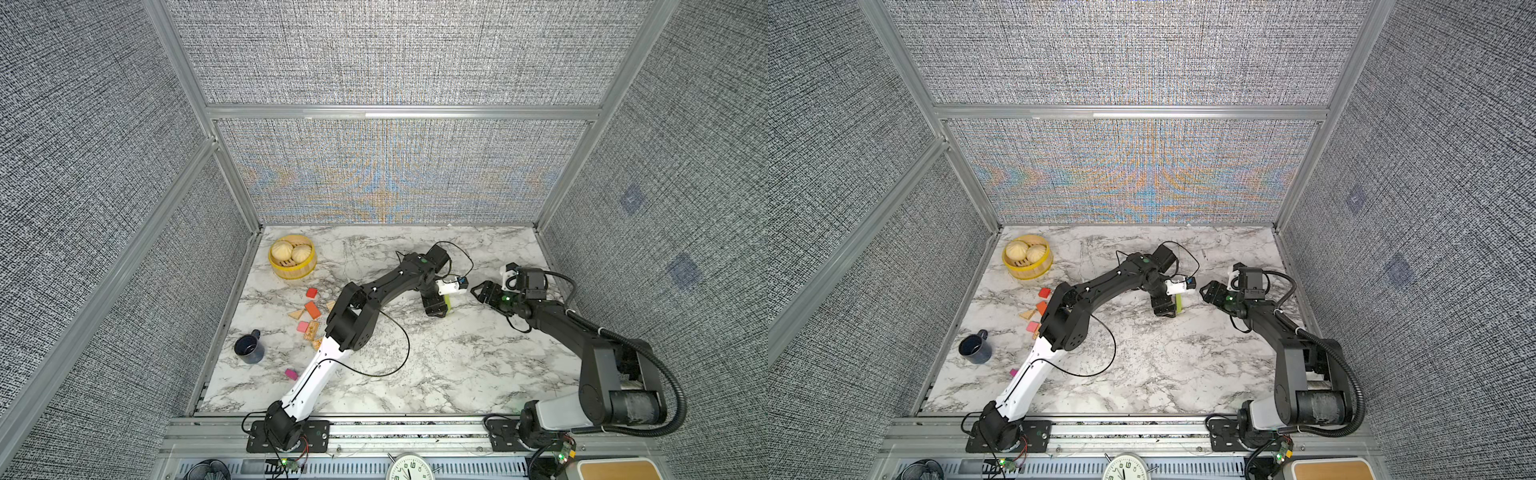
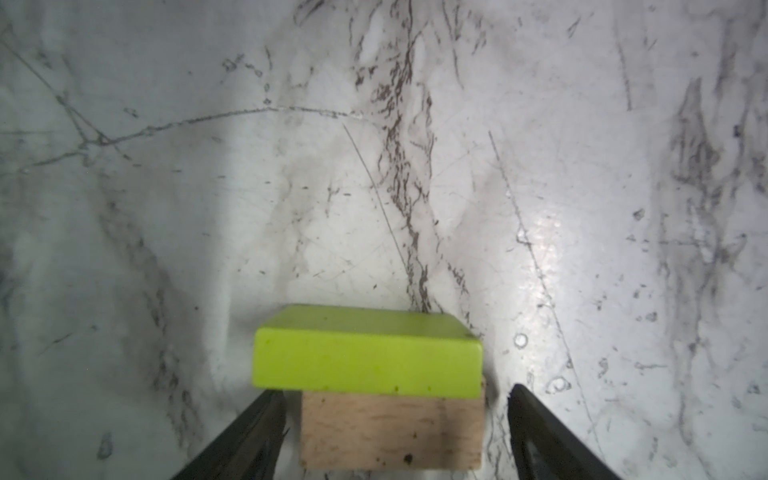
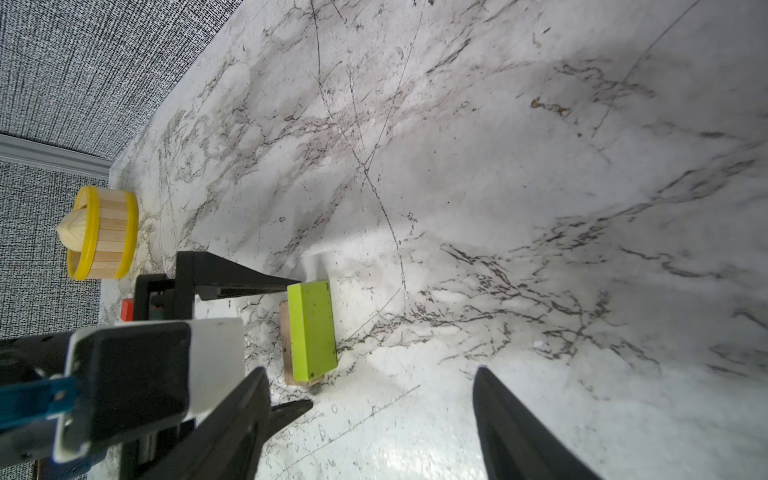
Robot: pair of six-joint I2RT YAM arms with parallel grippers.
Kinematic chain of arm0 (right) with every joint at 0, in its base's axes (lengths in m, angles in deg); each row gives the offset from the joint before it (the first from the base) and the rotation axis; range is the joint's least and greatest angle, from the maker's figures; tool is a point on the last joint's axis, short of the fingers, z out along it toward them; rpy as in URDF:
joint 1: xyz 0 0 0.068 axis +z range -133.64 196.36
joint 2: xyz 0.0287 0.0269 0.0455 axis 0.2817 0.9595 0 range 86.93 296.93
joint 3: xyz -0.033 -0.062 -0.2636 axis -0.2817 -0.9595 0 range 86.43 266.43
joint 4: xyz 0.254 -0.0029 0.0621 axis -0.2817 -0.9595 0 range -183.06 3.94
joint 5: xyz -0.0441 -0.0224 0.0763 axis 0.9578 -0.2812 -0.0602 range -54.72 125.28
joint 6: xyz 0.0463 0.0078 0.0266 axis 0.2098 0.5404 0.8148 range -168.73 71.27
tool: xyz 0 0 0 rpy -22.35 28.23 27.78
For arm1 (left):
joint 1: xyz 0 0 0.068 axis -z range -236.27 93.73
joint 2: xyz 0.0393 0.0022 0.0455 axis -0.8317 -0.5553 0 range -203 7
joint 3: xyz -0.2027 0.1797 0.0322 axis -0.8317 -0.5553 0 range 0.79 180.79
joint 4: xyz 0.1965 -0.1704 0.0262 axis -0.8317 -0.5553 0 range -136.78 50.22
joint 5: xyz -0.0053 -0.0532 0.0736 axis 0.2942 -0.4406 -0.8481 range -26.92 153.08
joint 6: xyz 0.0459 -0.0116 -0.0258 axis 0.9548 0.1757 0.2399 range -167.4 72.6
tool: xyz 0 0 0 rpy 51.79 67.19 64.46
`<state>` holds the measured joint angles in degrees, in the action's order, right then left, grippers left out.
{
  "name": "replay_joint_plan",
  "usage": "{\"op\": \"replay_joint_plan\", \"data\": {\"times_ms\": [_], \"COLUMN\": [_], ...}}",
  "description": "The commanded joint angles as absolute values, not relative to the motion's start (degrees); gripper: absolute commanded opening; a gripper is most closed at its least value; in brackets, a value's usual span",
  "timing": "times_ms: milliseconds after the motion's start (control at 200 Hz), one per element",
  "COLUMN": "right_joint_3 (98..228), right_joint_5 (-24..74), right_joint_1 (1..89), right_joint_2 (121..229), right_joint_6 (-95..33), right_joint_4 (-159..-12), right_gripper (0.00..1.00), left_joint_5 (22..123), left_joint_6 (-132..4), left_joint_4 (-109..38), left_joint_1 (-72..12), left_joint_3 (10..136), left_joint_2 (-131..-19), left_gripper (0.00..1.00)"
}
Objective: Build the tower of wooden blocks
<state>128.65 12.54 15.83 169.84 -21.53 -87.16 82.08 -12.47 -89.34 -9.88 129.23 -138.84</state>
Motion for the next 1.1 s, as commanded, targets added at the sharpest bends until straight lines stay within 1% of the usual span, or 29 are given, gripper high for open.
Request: {"op": "replay_joint_plan", "data": {"times_ms": [0,115,370,560,690,905,971,1096], "right_joint_3": [128.5,128.4,128.2,128.5,130.1,133.1,133.8,135.8], "right_joint_5": [12.4,12.4,12.0,12.0,13.2,15.4,15.8,16.8], "right_joint_1": [15.8,15.8,16.0,17.0,19.6,25.4,27.0,30.5], "right_joint_2": [169.8,169.5,167.9,166.9,167.3,169.0,169.6,172.3], "right_joint_6": [-21.3,-21.5,-22.2,-22.2,-22.8,-23.8,-23.7,-23.7], "right_joint_4": [-86.2,-86.5,-87.3,-88.3,-89.5,-91.7,-91.5,-91.8], "right_gripper": [0.78,0.78,0.78,0.78,0.78,0.78,0.78,0.78], "left_joint_5": [78.4,73.7,66.9,63.5,59.6,55.6,52.4,46.8], "left_joint_6": [-13.9,-14.5,-19.2,-27.0,-35.6,-54.0,-59.2,-73.8], "left_joint_4": [-91.0,-90.9,-85.0,-78.4,-76.9,-76.7,-77.0,-79.6], "left_joint_1": [-10.0,-10.1,-10.8,-12.2,-14.0,-19.1,-19.6,-21.0], "left_joint_3": [128.9,126.7,115.2,102.1,93.9,78.7,74.9,69.0], "left_joint_2": [-137.5,-135.0,-124.5,-113.5,-106.3,-94.7,-91.8,-88.2], "left_gripper": [0.90,0.99,0.99,0.99,0.97,0.88,0.87,0.87]}}
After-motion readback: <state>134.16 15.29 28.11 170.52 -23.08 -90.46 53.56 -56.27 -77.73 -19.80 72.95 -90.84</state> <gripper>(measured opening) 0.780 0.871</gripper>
